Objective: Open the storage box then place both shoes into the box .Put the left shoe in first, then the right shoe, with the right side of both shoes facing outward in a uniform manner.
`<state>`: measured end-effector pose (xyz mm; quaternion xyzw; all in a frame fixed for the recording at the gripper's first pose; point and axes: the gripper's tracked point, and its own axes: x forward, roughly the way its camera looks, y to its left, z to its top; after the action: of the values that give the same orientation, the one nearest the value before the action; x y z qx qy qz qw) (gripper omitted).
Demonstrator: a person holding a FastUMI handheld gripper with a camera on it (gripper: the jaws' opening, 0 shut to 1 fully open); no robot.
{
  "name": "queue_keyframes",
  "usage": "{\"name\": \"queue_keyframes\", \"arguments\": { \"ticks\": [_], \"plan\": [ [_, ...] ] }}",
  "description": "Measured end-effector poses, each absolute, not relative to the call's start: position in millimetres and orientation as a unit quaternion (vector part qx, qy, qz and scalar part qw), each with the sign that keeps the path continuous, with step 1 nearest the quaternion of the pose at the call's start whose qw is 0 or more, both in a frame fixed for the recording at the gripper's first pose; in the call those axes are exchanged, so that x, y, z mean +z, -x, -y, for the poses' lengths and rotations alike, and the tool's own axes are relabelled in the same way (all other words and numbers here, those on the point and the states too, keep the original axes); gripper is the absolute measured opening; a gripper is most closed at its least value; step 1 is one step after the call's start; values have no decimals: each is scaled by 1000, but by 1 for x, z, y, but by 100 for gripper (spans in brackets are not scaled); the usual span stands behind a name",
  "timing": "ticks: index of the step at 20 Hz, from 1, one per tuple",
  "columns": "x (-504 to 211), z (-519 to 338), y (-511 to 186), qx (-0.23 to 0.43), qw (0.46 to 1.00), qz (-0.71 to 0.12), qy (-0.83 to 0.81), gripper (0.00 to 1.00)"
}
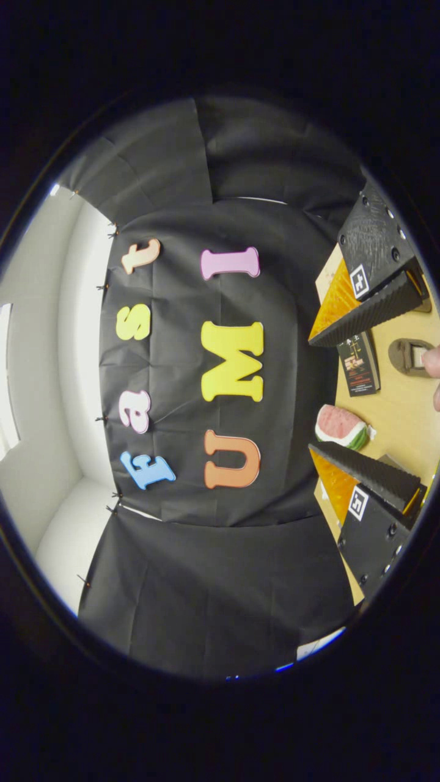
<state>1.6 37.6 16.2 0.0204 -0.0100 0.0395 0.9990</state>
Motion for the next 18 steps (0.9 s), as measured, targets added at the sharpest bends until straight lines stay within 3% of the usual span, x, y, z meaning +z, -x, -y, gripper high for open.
{"name": "queue_keyframes", "arguments": {
  "ticks": [18],
  "plan": [
    [-47,-81,-17,100,992,-57,-46,95]
  ]
}}
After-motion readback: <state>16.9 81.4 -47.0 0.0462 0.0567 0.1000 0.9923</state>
